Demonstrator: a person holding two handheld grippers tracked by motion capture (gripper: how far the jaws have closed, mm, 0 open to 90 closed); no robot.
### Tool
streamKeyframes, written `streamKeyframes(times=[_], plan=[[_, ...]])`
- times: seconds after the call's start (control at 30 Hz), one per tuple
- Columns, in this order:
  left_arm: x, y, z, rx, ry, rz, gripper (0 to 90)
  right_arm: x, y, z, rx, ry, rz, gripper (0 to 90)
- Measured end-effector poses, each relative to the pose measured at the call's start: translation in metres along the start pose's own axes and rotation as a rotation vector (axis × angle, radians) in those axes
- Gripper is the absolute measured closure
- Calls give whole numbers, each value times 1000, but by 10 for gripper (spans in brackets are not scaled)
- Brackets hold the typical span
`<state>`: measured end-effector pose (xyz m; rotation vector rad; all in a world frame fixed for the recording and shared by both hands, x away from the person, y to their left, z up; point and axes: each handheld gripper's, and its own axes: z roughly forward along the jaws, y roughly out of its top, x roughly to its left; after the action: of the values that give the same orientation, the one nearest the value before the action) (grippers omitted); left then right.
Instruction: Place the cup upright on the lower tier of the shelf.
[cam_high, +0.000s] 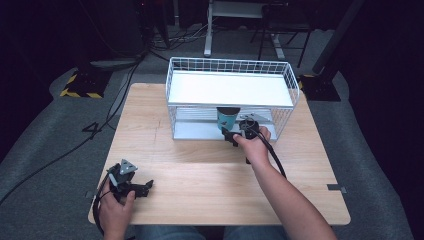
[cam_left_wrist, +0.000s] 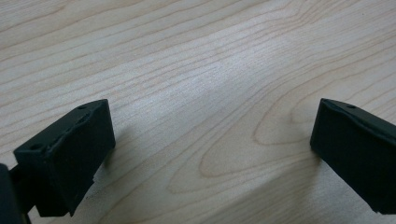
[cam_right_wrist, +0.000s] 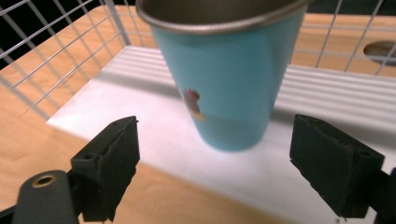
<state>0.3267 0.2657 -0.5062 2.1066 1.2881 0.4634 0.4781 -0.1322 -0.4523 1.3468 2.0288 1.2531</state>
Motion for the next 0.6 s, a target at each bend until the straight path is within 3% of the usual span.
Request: streamKeyframes(times=[0.27,0.37,0.6], plan=[[0,0,0,-1,0,-2,4,-11,-2,-36,-13,58,-8,174],[0,0,0,-1,0,-2,4,-17,-4,-51,6,71,-22,183],[0,0,0,-1,0,-2,3,-33,-8,-87,-11,93,-34,183]])
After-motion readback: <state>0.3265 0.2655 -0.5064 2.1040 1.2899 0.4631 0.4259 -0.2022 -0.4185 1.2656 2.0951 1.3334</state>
